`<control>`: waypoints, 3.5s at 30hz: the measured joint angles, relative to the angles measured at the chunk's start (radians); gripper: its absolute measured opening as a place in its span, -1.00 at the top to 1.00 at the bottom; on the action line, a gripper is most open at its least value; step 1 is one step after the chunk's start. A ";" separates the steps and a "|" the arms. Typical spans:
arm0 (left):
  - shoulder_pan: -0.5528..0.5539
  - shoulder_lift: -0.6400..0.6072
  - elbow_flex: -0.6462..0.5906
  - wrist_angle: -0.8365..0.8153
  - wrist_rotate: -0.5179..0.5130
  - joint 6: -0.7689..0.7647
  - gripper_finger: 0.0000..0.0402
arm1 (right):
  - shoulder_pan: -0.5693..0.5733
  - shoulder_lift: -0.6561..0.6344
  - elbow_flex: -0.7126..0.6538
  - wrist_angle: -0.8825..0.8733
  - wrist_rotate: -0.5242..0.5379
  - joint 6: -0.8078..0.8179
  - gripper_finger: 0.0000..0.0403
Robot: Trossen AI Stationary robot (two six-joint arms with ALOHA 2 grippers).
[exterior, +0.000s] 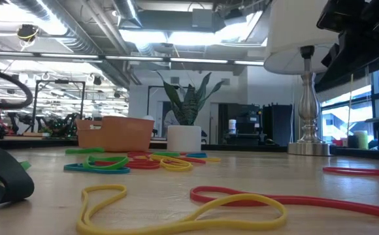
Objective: Pick and place rubber bands into bin
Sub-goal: Put the yellow rubber band into the orange bin
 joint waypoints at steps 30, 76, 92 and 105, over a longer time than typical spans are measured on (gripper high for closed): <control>0.027 -0.184 -0.212 0.241 0.102 -0.091 0.45 | -0.002 0.000 0.000 0.004 0.009 0.004 0.98; -0.001 -0.184 -0.197 0.110 0.068 -0.246 0.60 | -0.002 0.000 0.000 0.008 0.001 0.001 0.98; 0.021 -0.197 -0.188 0.148 0.018 -0.294 0.99 | -0.002 0.000 0.000 0.009 0.001 0.003 0.98; 0.180 -0.374 0.184 -0.389 -0.502 -0.052 0.99 | -0.002 0.001 0.000 0.072 0.060 -0.002 0.98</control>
